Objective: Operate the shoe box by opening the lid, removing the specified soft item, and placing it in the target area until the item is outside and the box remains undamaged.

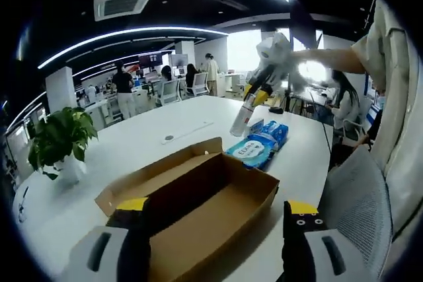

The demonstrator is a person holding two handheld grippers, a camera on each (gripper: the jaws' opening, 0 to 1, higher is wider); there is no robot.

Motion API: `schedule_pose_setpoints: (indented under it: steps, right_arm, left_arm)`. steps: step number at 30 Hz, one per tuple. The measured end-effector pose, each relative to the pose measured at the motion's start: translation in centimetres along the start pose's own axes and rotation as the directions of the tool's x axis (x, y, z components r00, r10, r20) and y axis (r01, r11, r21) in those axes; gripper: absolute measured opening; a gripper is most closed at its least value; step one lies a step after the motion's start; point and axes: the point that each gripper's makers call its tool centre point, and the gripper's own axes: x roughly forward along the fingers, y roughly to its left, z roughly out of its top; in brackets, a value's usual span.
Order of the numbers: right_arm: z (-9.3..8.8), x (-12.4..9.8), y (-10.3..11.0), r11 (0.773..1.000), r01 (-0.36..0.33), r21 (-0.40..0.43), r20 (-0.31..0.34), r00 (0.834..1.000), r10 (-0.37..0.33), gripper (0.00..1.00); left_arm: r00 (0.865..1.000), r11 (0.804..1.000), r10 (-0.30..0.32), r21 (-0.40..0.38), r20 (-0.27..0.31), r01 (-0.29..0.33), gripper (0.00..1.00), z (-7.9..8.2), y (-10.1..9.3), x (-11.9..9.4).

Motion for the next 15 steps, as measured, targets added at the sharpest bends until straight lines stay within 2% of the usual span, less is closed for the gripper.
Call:
schedule_pose_setpoints:
  steps: [10, 15]
  right_arm:
    - [-2.0, 2.3, -1.7, 0.999, -0.032, -0.043, -0.105, 0.994, 0.028, 0.17]
    - [-3.1, 3.6, -2.2, 0.995, -0.059, -0.084, -0.172, 0.984, 0.043, 0.17]
  left_arm:
    - [0.999, 0.998, 0.051, -0.041, 0.002, -0.051, 0.92, -0.3, 0.4, -1.5]
    - [0.997, 0.995, 0.081, -0.055, 0.003, -0.080, 0.94, -0.4, 0.5, -2.1]
